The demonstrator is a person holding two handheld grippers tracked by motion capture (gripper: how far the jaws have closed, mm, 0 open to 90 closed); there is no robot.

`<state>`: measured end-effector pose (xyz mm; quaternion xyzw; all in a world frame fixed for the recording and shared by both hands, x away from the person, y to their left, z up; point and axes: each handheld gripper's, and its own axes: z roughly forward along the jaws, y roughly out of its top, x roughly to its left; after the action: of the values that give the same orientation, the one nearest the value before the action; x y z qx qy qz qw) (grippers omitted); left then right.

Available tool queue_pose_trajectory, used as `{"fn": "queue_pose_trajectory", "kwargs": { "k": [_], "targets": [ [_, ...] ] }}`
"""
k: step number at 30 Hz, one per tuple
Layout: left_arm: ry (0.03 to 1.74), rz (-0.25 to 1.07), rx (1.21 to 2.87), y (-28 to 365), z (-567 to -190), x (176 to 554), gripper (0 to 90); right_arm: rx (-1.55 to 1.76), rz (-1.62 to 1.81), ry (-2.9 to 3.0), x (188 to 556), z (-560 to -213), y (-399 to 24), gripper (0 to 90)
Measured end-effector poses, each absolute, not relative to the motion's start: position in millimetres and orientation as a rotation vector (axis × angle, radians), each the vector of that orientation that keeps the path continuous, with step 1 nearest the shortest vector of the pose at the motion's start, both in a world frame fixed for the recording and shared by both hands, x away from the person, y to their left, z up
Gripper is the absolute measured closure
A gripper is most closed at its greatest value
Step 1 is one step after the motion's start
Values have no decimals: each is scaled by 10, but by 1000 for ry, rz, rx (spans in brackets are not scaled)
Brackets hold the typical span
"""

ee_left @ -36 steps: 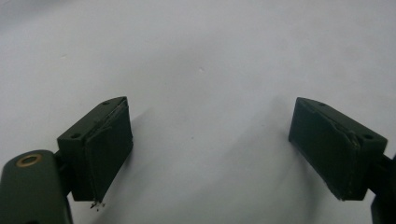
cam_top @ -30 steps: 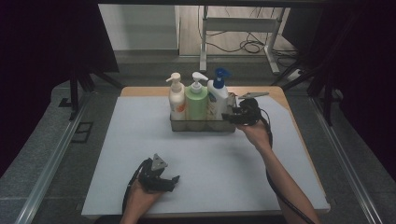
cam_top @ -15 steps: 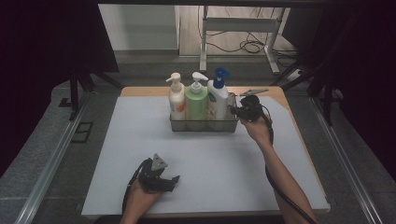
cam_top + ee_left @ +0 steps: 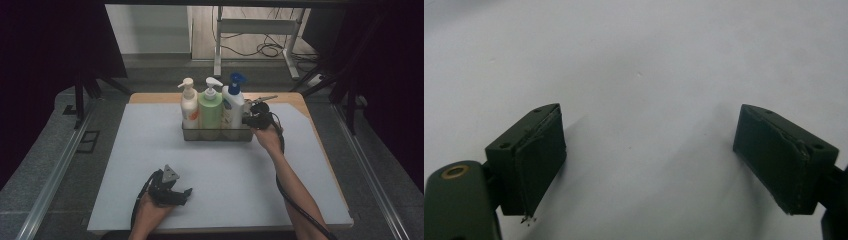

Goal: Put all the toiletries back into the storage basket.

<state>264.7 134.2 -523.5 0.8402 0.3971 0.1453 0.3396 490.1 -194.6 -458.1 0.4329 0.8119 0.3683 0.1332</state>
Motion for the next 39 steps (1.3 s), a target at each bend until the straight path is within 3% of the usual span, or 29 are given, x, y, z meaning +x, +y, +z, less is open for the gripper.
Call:
{"fn": "queue_pose_trajectory", "kwargs": {
  "k": [39],
  "targets": [
    [1034, 377, 2186, 1342, -5236, 2648, 132, 1259, 1050, 2398, 4814, -4569, -1841, 849]
  ]
}}
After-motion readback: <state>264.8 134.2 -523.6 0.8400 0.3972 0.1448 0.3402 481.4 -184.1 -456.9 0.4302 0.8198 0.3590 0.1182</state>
